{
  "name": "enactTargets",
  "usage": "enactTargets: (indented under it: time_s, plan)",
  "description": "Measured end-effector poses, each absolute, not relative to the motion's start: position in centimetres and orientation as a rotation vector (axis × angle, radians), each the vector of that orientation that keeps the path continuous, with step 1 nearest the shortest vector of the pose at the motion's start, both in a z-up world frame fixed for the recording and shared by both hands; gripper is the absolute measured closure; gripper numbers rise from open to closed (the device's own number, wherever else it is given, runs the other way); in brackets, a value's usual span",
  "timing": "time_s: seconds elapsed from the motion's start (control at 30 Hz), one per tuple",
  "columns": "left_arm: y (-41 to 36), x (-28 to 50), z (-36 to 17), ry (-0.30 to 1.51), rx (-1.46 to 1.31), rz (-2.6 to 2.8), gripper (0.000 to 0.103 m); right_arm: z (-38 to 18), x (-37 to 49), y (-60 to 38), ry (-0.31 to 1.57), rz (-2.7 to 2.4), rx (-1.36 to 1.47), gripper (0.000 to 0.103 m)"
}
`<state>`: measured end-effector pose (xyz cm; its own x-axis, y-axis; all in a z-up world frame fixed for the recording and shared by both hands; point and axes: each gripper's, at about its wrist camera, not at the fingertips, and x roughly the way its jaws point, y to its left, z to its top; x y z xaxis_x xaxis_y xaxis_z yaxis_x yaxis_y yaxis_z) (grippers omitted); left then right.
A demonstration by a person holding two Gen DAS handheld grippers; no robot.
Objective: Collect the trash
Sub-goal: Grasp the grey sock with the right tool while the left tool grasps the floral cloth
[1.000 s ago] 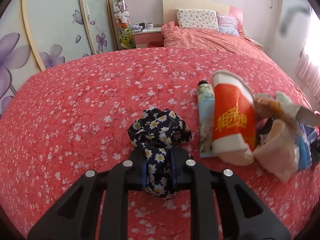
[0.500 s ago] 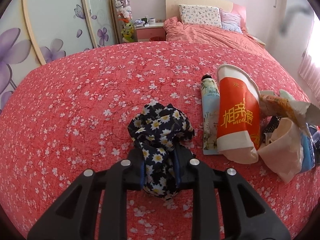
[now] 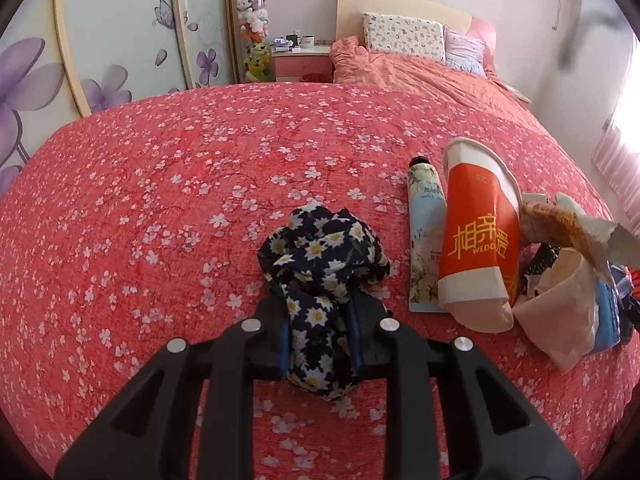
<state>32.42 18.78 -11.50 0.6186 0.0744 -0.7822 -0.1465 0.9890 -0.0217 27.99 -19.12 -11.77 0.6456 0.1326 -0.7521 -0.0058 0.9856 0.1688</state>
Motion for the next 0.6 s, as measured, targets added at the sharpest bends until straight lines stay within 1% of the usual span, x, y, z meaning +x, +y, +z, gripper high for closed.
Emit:
enactTargets:
  time_s: [0.6]
  plan:
    - [18.61,32.27,-11.51,0.897,-0.066,0.133,0.078,-11.84,27.98,-19.13,0.866,0.082,0.159,0.082]
